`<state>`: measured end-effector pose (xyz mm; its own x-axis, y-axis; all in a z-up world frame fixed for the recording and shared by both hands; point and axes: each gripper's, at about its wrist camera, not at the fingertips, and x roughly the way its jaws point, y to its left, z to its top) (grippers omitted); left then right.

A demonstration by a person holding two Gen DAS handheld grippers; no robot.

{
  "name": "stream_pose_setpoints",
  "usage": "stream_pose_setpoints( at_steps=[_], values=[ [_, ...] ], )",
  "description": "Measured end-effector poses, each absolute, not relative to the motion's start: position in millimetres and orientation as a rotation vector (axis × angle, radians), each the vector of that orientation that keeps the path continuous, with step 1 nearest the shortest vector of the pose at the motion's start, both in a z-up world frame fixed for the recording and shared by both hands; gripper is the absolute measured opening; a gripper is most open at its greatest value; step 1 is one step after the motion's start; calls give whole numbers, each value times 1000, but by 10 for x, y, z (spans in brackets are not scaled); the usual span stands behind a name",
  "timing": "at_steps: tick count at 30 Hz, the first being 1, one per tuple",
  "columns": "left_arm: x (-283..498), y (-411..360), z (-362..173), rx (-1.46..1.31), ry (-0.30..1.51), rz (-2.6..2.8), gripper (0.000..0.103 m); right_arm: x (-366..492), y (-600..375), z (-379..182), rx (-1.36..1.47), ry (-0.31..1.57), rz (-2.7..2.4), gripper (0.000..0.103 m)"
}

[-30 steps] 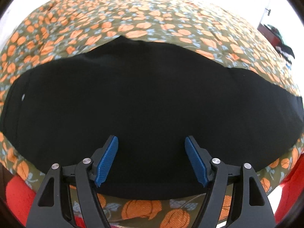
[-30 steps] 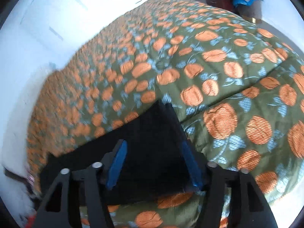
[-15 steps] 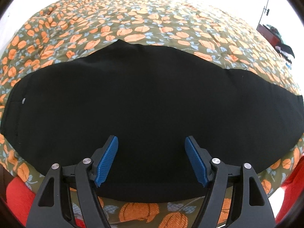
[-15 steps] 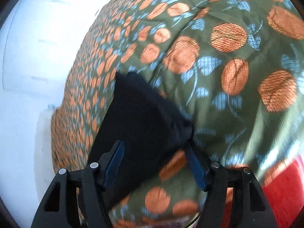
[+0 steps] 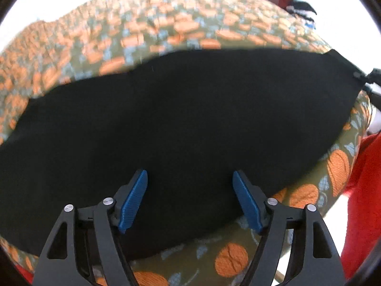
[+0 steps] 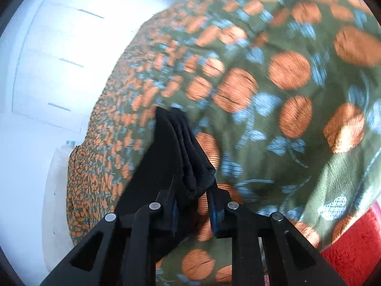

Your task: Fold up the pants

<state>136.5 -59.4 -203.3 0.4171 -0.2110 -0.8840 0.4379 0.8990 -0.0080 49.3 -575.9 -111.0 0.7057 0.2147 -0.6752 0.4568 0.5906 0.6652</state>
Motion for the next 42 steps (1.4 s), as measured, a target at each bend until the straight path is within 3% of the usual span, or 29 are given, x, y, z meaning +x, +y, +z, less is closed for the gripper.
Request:
stream_pose_setpoints(
  at_steps=[7,12,20,22,25,28,29,30,34,39,42],
  values=[
    [1429,213,-1588,-31,1011,-330,74,624,-4992,-313,778,729,44,16],
    [1443,842,-1684,-176,1009,-202,74,894,-3909,54,724,715,260,15],
    [1456,1361,-1775,-318,995,-104,74,1291,-1813,-509,447,840,450,15],
    [1433,1432,-1784,-331,992,-96,74,1295,-1399,-804,329,901,501,21],
    [1389,1560,-1772,-365,984,-83,74,1225,-1038,-1297,174,1092,582,43],
    [1342,1640,-1710,-393,960,-90,74,1083,-1181,-1165,113,1063,615,61],
    [1320,1616,-1661,-397,941,-108,74,1019,-1282,-1029,85,1042,609,75],
    [1299,1570,-1607,-394,921,-133,74,941,-1406,-875,67,1004,603,81],
    [1229,1084,-1433,-327,891,-366,71,623,-1837,-456,23,892,592,86],
    [1289,617,-1697,-231,1010,-454,43,330,-2185,-462,43,842,511,88],
    [1273,546,-1761,-224,1036,-468,39,420,-2207,-539,89,855,500,88]
  ],
)
